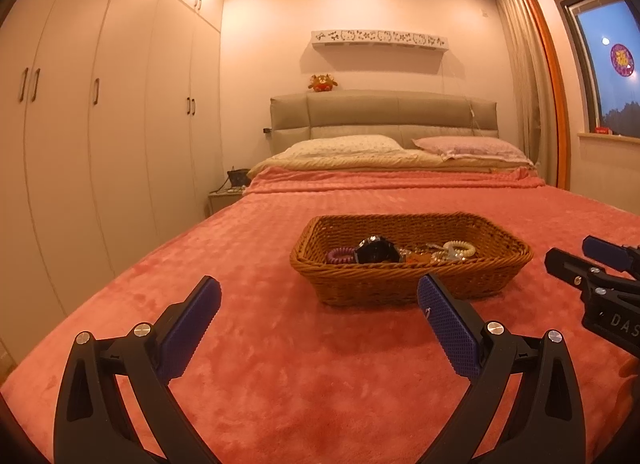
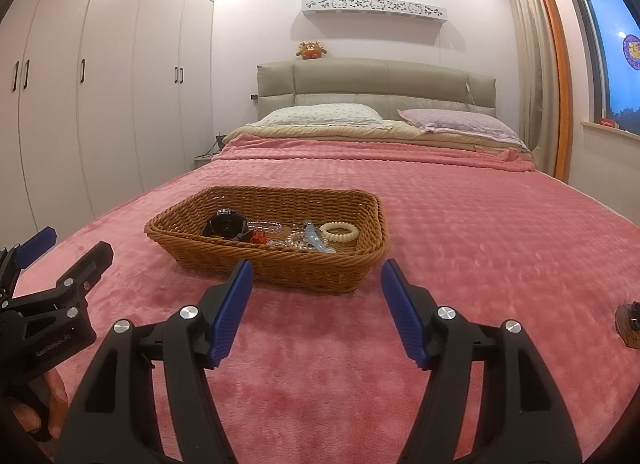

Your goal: Organize jewelry

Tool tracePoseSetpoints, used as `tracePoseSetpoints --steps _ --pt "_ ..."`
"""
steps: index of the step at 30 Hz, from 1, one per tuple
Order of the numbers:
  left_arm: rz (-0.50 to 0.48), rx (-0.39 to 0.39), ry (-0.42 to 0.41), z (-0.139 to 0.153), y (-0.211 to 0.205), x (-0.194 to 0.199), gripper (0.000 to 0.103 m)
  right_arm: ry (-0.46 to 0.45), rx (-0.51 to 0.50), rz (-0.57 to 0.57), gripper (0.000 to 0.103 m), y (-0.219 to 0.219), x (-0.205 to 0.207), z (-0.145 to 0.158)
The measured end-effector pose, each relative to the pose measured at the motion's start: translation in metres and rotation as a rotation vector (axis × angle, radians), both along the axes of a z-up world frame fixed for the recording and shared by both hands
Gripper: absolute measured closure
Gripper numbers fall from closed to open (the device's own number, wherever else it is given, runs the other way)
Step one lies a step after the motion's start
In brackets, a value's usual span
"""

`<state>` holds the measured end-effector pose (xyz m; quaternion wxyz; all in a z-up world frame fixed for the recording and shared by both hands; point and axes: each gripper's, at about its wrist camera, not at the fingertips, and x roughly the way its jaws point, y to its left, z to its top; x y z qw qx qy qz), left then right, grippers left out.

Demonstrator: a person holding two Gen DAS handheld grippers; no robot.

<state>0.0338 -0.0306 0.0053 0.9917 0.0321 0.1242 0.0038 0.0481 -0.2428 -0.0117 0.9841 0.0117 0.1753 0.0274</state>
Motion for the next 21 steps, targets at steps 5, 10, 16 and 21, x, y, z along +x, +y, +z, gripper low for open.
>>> tracePoseSetpoints --steps 5,10,16,21 --pt "0.015 0.005 -0.007 0.0009 -0.0004 -0.0023 0.008 -0.002 -0.002 -0.007 0.040 0.0007 -0.0003 -0.0001" --pt "0.020 0.000 -0.005 0.0018 0.0003 -0.0028 0.007 -0.004 -0.010 -0.011 0.040 0.0036 -0.0002 -0.0006" --pt "0.019 -0.001 0.008 0.0022 0.0002 -0.0014 0.008 -0.004 -0.013 -0.013 0.040 0.0050 -0.0007 -0.0004" --pt "0.021 -0.006 0.016 0.0024 0.0009 -0.0007 0.008 -0.007 -0.016 -0.015 0.036 0.0057 -0.0017 0.0002"
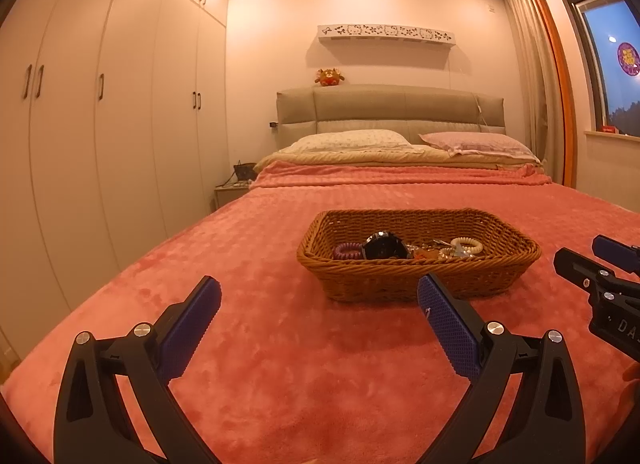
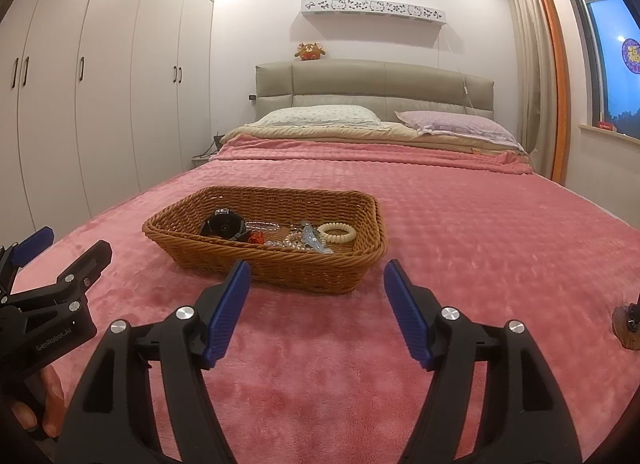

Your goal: Organize jewelry

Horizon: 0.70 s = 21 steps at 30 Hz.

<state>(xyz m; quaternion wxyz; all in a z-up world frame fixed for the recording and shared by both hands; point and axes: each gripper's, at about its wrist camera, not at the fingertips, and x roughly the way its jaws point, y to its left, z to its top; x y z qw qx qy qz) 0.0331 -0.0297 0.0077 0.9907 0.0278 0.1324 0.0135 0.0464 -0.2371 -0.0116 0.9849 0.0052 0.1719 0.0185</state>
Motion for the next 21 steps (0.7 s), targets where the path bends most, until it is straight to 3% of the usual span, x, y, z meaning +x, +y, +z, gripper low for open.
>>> tracePoseSetpoints --steps 6,9,21 --pt "0.006 0.004 0.031 -0.002 0.000 0.007 0.008 0.001 -0.015 -0.013 0.034 0.004 0.002 -0.001" --pt "0.008 -0.001 0.061 -0.004 0.001 0.012 0.008 0.005 -0.024 -0.032 0.028 0.006 0.004 -0.002" --pt "0.012 -0.013 0.065 -0.005 0.003 0.013 0.008 0.002 -0.030 -0.043 0.027 0.007 0.005 -0.003"
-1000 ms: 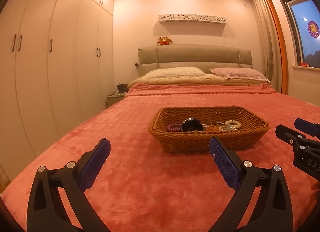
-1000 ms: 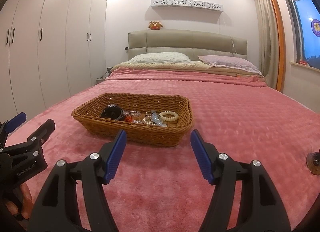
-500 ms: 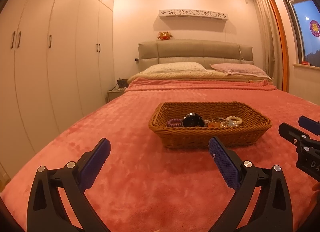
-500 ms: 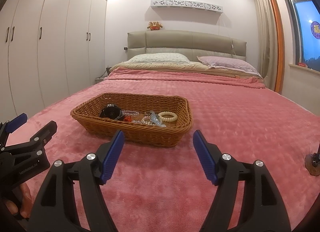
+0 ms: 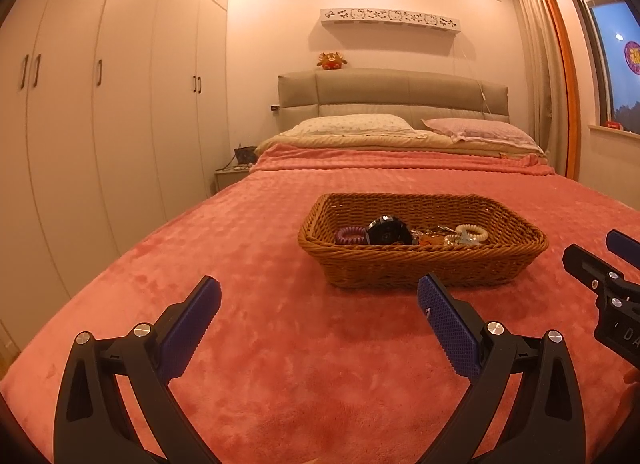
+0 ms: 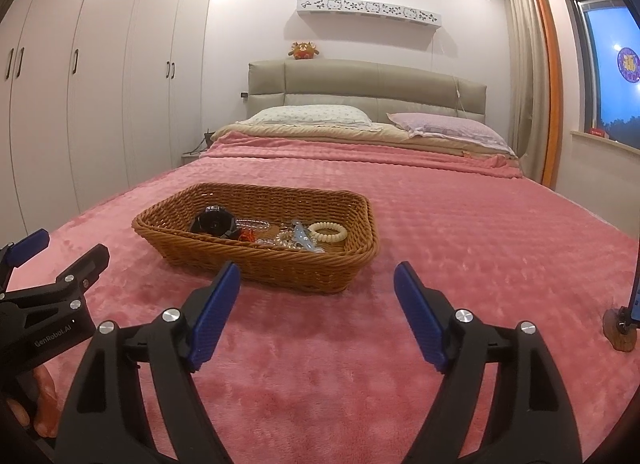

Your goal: Organize jewelry

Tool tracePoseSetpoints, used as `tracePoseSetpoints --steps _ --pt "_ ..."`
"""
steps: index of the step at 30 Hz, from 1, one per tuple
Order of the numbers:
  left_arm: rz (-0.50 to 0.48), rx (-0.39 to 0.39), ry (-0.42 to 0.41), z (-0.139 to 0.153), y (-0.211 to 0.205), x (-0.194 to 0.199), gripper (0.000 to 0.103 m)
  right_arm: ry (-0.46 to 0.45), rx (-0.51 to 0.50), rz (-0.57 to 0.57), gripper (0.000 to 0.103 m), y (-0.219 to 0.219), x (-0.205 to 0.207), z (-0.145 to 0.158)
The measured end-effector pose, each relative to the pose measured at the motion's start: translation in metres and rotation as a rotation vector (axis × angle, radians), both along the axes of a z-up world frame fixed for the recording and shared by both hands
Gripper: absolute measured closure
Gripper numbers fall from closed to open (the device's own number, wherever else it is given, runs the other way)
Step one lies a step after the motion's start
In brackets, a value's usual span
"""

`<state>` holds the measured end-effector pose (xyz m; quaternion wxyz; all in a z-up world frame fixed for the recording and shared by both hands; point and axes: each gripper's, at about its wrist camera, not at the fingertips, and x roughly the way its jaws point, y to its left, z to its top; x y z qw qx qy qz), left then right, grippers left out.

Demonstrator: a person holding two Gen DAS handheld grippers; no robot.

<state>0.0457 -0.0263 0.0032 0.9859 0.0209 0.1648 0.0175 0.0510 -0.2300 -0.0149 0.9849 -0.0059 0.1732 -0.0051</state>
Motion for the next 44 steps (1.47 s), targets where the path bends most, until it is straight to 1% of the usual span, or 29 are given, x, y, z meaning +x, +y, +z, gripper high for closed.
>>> tracePoseSetpoints --steps 15,19,29,34,36,44 --pt "0.004 0.001 0.003 0.0008 -0.0006 0.0002 0.008 0.000 0.000 0.003 0.025 -0.0009 -0.0011 0.0007" --pt "0.003 0.004 0.000 0.0009 -0.0005 0.0003 0.008 -0.001 -0.003 0.002 0.022 -0.0002 -0.0016 0.0002" --pt "0.002 0.010 0.008 0.0006 -0.0029 -0.0001 0.008 -0.001 -0.007 0.007 0.022 0.0004 -0.0017 -0.0001" --pt "-0.001 0.006 -0.003 0.0005 -0.0013 -0.0014 0.007 0.000 -0.007 0.007 0.022 0.0006 -0.0016 -0.0001" --pt "-0.010 0.001 0.006 0.0006 -0.0015 -0.0003 0.007 -0.001 -0.007 0.007 0.022 0.0006 -0.0017 -0.0001" --pt "0.002 -0.001 0.032 -0.0011 -0.0009 0.0023 0.007 0.000 -0.006 0.007 0.022 0.0004 -0.0016 -0.0002"
